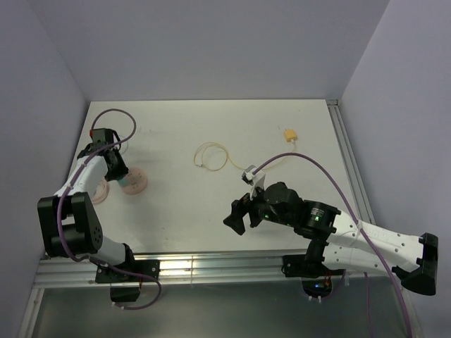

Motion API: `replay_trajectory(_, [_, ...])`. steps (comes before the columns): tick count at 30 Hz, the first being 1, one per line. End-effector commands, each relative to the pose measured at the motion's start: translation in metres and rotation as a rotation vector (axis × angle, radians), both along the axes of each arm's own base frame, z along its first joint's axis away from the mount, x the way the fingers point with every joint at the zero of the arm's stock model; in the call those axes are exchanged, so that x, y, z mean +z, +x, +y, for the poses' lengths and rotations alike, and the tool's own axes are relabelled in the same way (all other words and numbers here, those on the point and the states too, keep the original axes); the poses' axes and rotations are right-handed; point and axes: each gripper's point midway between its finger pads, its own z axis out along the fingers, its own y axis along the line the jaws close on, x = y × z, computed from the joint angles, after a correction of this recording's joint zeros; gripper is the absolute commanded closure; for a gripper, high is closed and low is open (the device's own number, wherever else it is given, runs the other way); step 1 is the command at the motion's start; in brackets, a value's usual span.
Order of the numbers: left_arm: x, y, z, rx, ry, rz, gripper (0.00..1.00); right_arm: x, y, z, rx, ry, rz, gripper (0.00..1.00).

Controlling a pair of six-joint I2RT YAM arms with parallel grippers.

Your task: Insert the plug

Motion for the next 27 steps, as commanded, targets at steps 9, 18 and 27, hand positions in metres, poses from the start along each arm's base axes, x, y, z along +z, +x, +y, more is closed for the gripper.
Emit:
replay_trajectory(9, [-0.038, -0.010, -0.010, -0.029, -0.054, 0.118, 1.00, 0.011, 0.003, -0.001, -0.001, 0.044, -0.040, 0.01])
replay_trajectory(18, [-0.057, -0.018, -0.038, 0.047, -0.190, 0.128, 1.00, 0.014, 0.004, -0.002, -0.008, 0.050, -0.048, 0.01])
replay_trajectory(27, [-0.064, -0.031, -0.064, 0.204, -0.159, 0.118, 1.00, 0.010, 0.006, -0.002, -0.020, 0.039, -0.046, 0.01])
